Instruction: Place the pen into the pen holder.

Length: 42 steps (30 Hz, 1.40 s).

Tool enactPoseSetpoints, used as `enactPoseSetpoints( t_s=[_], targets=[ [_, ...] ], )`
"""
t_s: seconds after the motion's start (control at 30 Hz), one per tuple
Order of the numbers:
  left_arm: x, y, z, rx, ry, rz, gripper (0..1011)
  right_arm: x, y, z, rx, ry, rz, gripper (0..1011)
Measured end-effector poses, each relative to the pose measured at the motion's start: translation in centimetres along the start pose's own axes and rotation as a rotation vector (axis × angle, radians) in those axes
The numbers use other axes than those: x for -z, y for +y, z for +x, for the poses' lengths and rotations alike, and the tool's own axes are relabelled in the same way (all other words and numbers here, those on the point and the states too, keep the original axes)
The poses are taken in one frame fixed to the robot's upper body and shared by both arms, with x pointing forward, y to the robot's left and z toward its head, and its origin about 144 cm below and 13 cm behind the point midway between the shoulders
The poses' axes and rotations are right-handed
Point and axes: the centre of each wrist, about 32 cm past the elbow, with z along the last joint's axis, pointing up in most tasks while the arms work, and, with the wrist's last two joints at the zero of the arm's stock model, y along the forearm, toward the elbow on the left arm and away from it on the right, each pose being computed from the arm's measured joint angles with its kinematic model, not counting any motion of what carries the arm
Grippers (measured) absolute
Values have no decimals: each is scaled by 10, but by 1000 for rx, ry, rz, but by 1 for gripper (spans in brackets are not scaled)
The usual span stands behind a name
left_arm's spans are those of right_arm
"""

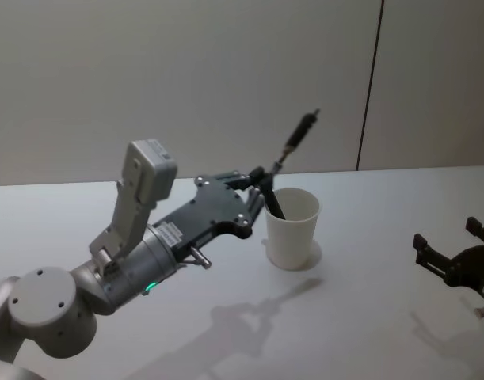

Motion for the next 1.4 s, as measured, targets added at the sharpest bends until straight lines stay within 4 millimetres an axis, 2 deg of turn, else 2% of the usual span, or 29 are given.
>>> enactPoseSetpoints(
  t_s=[0.67, 1.4],
  targets=[
    [11, -20, -13, 221, 16, -20, 124, 0, 0, 0, 0, 0, 0, 1001],
    [19, -30, -22, 308, 8, 18, 124, 0, 0, 0, 0, 0, 0, 1001]
  ],
)
